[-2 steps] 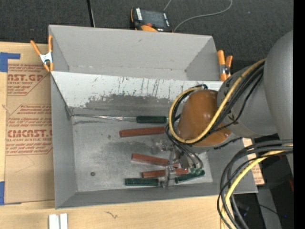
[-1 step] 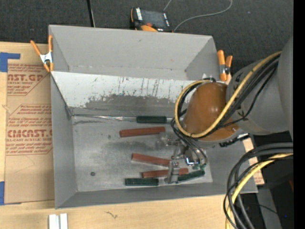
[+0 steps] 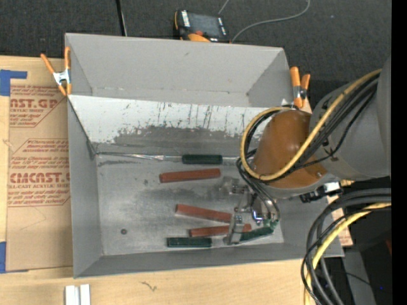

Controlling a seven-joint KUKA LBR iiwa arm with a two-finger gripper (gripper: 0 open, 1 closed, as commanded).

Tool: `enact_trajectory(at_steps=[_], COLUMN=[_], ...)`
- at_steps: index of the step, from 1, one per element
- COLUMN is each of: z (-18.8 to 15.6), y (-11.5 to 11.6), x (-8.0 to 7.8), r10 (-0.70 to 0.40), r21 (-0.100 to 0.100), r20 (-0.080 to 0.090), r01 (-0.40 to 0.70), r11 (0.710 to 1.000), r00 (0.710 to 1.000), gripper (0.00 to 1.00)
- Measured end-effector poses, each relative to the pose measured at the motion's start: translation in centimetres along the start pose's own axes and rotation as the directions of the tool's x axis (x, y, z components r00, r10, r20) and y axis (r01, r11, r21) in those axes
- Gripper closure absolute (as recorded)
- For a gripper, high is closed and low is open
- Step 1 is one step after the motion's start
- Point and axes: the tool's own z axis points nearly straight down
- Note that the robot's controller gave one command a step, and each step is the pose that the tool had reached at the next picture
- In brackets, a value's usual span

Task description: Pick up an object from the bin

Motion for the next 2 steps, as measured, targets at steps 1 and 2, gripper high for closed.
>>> enact_trajectory(at_steps=[1, 2], z=[3.42, 3.44], y=[0.64, 0.69], x=[0.59, 0.55], r10=[0.166, 0.165], r21=[-0.001, -0.001], r20=[0.003, 0.003], r01=[-0.166, -0.165], r11=[0.986, 0.986], r00=[0.986, 0.986], gripper=[0.0, 0.0])
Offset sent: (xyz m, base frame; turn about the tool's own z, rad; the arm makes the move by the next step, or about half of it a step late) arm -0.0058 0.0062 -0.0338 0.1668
